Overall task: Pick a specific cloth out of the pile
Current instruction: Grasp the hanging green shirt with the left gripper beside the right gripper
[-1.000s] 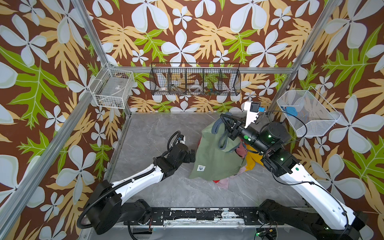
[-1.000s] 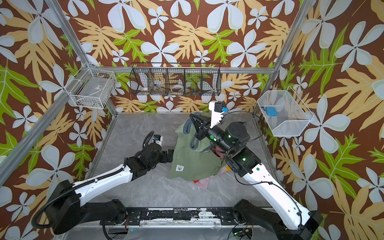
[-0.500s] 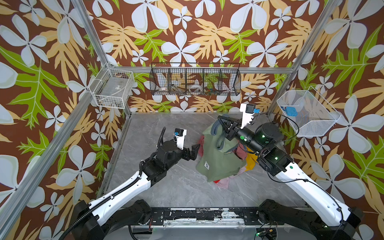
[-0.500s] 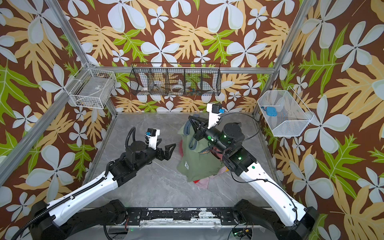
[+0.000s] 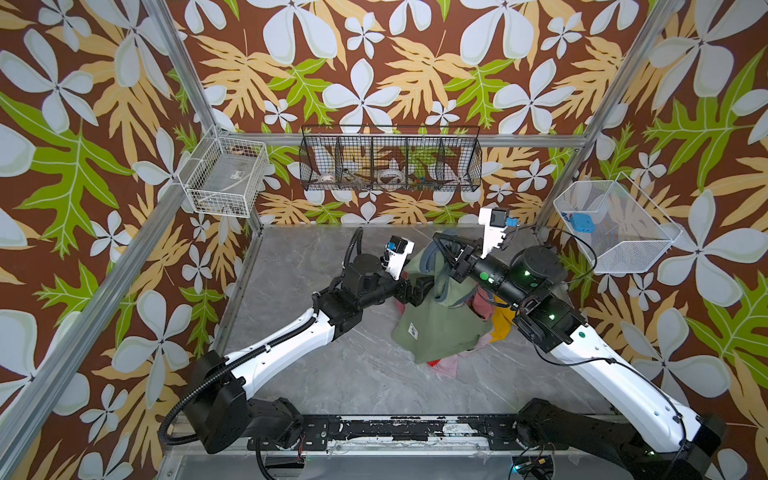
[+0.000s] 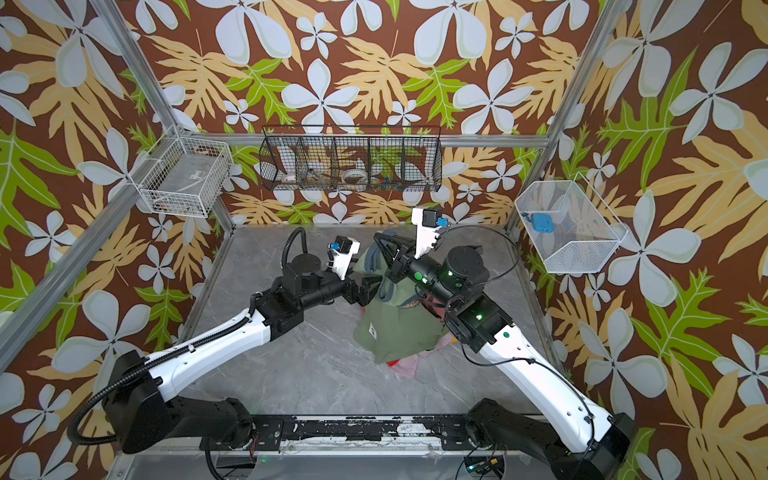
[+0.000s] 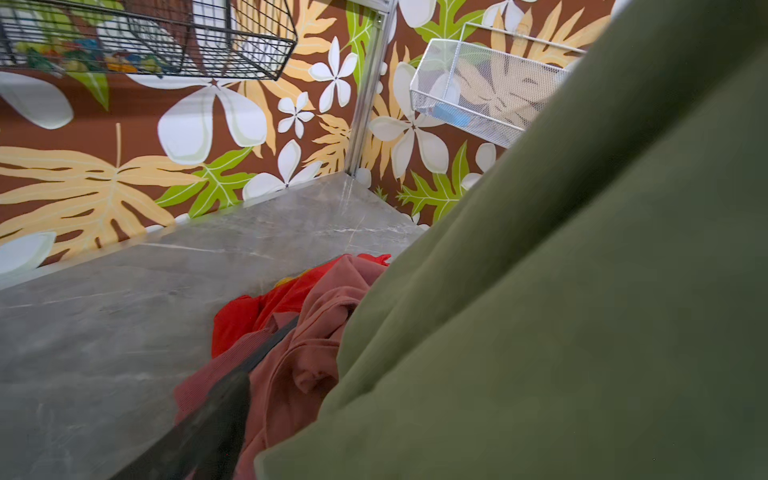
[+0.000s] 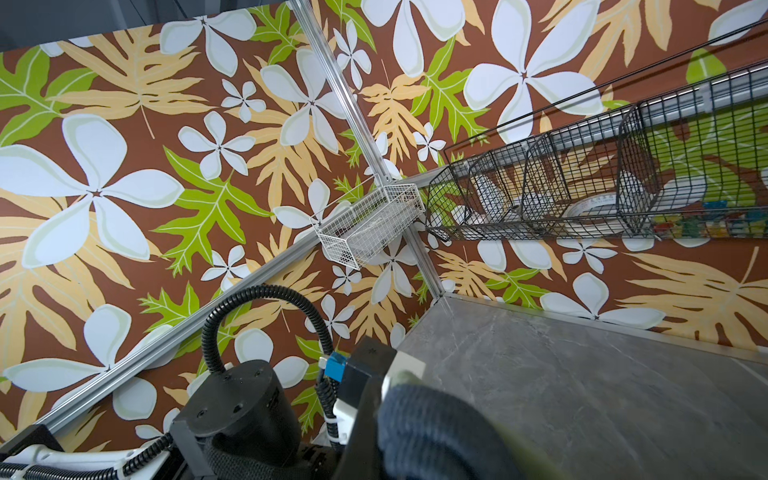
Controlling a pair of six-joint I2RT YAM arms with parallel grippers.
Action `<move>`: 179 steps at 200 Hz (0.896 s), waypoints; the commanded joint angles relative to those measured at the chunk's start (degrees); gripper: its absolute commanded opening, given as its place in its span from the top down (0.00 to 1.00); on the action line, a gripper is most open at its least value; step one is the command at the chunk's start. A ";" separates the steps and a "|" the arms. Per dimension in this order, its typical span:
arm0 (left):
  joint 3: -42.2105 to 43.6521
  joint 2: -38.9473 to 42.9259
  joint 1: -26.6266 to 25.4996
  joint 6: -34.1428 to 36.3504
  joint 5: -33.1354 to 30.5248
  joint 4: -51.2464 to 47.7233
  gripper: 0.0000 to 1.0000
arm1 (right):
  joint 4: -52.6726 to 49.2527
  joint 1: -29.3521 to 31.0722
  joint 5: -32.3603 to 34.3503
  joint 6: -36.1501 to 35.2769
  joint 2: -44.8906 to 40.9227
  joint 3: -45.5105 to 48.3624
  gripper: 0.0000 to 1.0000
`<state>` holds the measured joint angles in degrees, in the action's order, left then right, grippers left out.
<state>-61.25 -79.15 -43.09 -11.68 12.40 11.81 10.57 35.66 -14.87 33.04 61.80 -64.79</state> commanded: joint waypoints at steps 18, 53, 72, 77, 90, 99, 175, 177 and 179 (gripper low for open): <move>-4.12 -4.81 -2.49 0.50 3.16 3.79 0.04 | 3.58 0.04 0.11 1.55 -0.72 1.15 1.00; -5.06 -5.99 -2.61 -0.58 1.18 4.19 0.65 | 0.88 0.02 2.29 0.73 -1.58 1.93 1.00; -4.67 -4.11 -2.61 -0.11 -0.07 4.19 0.97 | -2.45 0.02 5.24 0.08 -2.03 2.04 1.00; -4.75 -3.50 -2.61 -0.09 -0.29 3.83 1.00 | -3.58 0.02 6.28 -0.26 -2.10 1.95 0.99; -5.32 -2.32 -2.61 -0.43 -0.49 2.24 1.00 | -7.65 0.03 9.87 -1.01 -1.97 1.25 0.85; -5.92 -1.69 -2.61 -0.91 -0.41 0.84 1.00 | -10.96 0.02 13.41 -1.30 -1.71 0.53 0.79; -4.49 5.33 -2.87 -8.10 0.90 -2.99 1.00 | -19.93 -0.06 29.77 -3.09 -2.91 0.11 0.16; -4.38 5.50 -2.94 -8.34 0.94 -3.02 1.00 | -20.07 -0.06 30.05 -3.09 -2.96 0.11 0.15; -4.24 5.68 -2.96 -8.42 0.95 -3.02 1.00 | -20.24 -0.13 30.29 -3.07 -2.99 0.11 0.15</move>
<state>-66.28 -75.37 -45.82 -16.86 12.71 7.53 -7.94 35.66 8.97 30.81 59.42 -64.86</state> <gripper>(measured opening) 0.080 0.827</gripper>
